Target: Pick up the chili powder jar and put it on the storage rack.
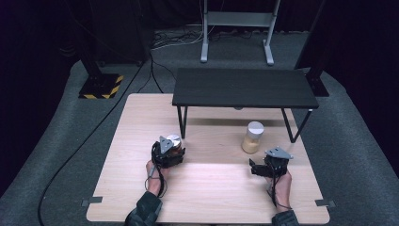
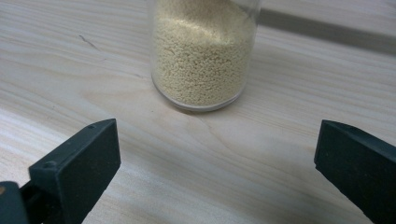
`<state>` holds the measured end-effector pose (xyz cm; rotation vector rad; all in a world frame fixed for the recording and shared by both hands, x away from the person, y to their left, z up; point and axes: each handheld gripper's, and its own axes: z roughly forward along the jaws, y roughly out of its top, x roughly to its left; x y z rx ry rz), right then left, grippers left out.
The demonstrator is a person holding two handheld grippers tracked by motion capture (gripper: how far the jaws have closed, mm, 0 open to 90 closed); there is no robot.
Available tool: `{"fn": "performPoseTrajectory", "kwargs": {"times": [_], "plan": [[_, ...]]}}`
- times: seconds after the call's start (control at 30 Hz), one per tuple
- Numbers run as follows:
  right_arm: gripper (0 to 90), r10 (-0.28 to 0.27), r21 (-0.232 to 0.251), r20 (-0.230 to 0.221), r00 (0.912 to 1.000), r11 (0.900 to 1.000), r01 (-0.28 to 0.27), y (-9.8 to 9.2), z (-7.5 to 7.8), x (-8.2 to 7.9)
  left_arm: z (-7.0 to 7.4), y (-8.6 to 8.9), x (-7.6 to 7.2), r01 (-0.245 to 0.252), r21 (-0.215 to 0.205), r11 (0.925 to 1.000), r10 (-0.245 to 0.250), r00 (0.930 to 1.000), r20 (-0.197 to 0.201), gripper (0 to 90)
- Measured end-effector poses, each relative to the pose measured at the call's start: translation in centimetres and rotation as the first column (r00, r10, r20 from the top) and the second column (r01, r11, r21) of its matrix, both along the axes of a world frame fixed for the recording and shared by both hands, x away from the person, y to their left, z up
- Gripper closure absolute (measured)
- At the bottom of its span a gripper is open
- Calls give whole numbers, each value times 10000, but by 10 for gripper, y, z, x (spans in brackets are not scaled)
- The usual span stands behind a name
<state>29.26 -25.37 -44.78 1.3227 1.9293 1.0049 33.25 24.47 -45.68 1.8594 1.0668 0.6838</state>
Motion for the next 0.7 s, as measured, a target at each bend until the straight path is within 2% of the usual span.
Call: {"fn": "performPoseTrajectory", "kwargs": {"times": [0.23,0.33,0.7], "plan": [[0,26,-23,-15,10000,10000,-26,0,0,0,3,0,1,36,-202,9998,-37,10000,-49,307],[0,15,28,-21,10000,10000,-15,-1,0,0,5,-1,0,102,-164,9998,-103,9999,-45,307],[0,22,35,-46,10000,10000,-22,-1,0,1,20,-1,-2,421,-262,9988,-416,9989,193,308]]}}
